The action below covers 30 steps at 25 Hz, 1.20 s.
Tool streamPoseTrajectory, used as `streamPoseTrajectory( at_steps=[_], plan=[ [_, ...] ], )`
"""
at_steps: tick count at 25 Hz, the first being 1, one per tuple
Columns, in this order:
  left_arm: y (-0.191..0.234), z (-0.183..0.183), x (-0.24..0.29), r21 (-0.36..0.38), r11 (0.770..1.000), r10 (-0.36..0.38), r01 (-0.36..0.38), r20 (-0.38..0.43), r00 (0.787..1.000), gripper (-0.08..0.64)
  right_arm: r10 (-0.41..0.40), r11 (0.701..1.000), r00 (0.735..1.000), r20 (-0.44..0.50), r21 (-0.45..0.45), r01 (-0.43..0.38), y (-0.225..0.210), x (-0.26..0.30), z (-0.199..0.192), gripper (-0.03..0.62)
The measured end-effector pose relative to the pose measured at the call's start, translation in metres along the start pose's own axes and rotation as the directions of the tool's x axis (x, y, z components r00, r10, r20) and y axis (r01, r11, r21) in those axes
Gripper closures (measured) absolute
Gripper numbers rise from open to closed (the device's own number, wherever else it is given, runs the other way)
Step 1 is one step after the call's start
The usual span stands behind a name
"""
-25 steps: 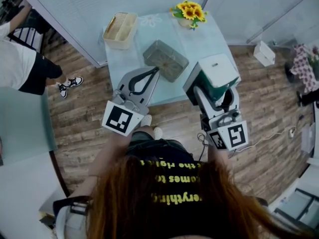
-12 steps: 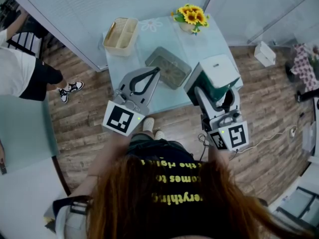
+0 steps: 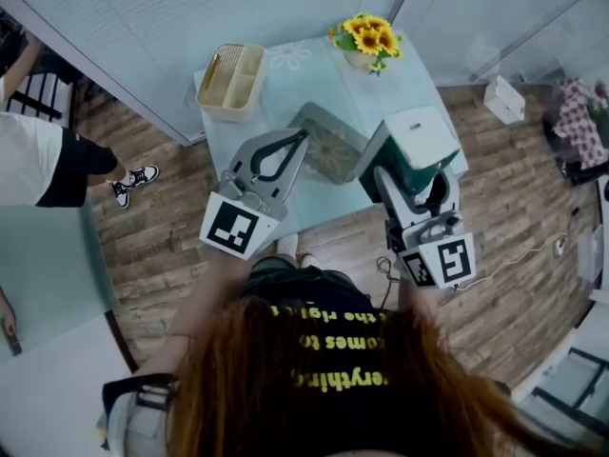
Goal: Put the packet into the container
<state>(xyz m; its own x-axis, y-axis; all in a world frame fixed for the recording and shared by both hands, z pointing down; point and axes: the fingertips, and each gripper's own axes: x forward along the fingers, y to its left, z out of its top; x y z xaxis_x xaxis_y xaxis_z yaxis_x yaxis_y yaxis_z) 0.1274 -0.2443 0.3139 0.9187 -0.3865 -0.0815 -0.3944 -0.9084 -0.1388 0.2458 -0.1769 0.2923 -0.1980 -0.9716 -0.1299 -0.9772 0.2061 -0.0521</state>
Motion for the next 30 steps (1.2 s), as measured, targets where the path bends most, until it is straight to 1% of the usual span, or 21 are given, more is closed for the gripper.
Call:
streamPoseTrajectory(
  at_steps=[3, 6, 11, 16, 19, 22, 24, 26, 30],
  plan=[
    [0.009, -0.005, 0.006, 0.016, 1.000, -0.015, 0.015, -0.005, 1.000, 0.558, -0.010, 1.000, 1.000, 0.002, -0.004, 0.010, -0.002, 0.013, -0.002, 0.238],
    [0.017, -0.007, 0.011, 0.017, 0.999, -0.034, 0.034, -0.004, 0.999, 0.558, -0.022, 1.000, 1.000, -0.001, -0.006, 0.022, -0.003, 0.023, -0.006, 0.238],
    [0.031, -0.010, 0.019, -0.023, 0.999, -0.027, 0.027, 0.005, 1.000, 0.558, -0.033, 0.999, 0.999, -0.015, -0.002, 0.033, -0.011, 0.033, -0.012, 0.238],
    [0.042, -0.013, 0.028, -0.031, 0.999, 0.011, -0.011, 0.001, 1.000, 0.558, 0.004, 1.000, 0.999, -0.042, 0.001, -0.004, -0.019, 0.045, -0.018, 0.238],
    [0.047, -0.011, 0.031, -0.029, 0.998, 0.053, -0.053, 0.007, 0.999, 0.558, 0.066, 0.998, 0.994, -0.091, 0.006, -0.065, -0.023, 0.055, -0.023, 0.238],
    [0.052, -0.013, 0.033, -0.025, 0.996, 0.088, -0.088, 0.001, 0.996, 0.558, 0.142, 0.989, 0.979, -0.148, -0.011, -0.146, -0.024, 0.071, -0.031, 0.238],
    [0.054, -0.014, 0.033, -0.030, 0.994, 0.107, -0.107, -0.002, 0.994, 0.558, 0.188, 0.982, 0.963, -0.192, 0.003, -0.191, -0.022, 0.082, -0.042, 0.238],
    [0.055, -0.015, 0.030, -0.027, 0.992, 0.125, -0.125, -0.009, 0.992, 0.558, 0.213, 0.976, 0.939, -0.271, 0.024, -0.214, -0.023, 0.090, -0.063, 0.238],
    [0.058, -0.017, 0.025, -0.028, 0.988, 0.152, -0.152, -0.019, 0.988, 0.558, 0.247, 0.967, 0.877, -0.413, 0.050, -0.249, -0.024, 0.104, -0.107, 0.238]
  ],
)
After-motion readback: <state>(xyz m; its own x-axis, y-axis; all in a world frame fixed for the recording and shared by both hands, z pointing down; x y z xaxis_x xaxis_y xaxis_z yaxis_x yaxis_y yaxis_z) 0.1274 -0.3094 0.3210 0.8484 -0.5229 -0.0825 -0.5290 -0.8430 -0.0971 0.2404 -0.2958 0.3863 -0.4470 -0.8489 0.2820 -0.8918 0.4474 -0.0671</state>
